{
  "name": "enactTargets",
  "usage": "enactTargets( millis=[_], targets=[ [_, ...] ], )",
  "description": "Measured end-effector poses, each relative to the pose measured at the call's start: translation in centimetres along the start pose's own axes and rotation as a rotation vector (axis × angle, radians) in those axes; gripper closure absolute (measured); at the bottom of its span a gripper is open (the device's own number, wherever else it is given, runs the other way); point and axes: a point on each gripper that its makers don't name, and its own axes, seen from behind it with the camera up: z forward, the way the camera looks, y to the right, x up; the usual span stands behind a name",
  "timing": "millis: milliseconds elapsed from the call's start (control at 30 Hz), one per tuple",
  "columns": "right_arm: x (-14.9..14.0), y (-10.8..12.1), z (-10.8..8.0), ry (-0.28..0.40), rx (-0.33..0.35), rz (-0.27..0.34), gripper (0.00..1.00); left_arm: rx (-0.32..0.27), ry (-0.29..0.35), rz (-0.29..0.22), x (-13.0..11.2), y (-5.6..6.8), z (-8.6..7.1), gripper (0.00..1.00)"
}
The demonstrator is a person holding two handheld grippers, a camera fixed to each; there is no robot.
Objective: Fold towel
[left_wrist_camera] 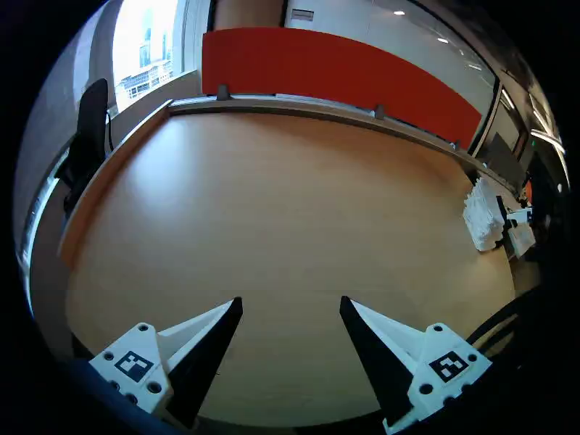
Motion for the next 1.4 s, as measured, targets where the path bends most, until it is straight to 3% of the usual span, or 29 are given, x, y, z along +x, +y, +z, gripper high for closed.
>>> enactTargets(
  millis=[300,500,1100,1400],
  targets=[
    [0.0,-0.7,0.1,0.005,0.006,0.037,0.0,0.003,0.01,0.017,0.4,-0.1,-0.1,0.0],
    [0.7,-1.1,-0.2,0.048,-0.006,0.06,0.0,0.009,0.026,0.009,1.0,-0.5,-0.3,0.0],
    [6.5,-1.7,-5.2,0.43,-0.094,0.19,0.0,0.031,0.111,0.056,4.0,-0.8,-1.1,0.0],
    [7.5,-2.5,-6.8,0.523,-0.097,0.197,0.0,0.028,0.143,0.052,4.6,-0.6,-1.2,0.0]
  ],
)
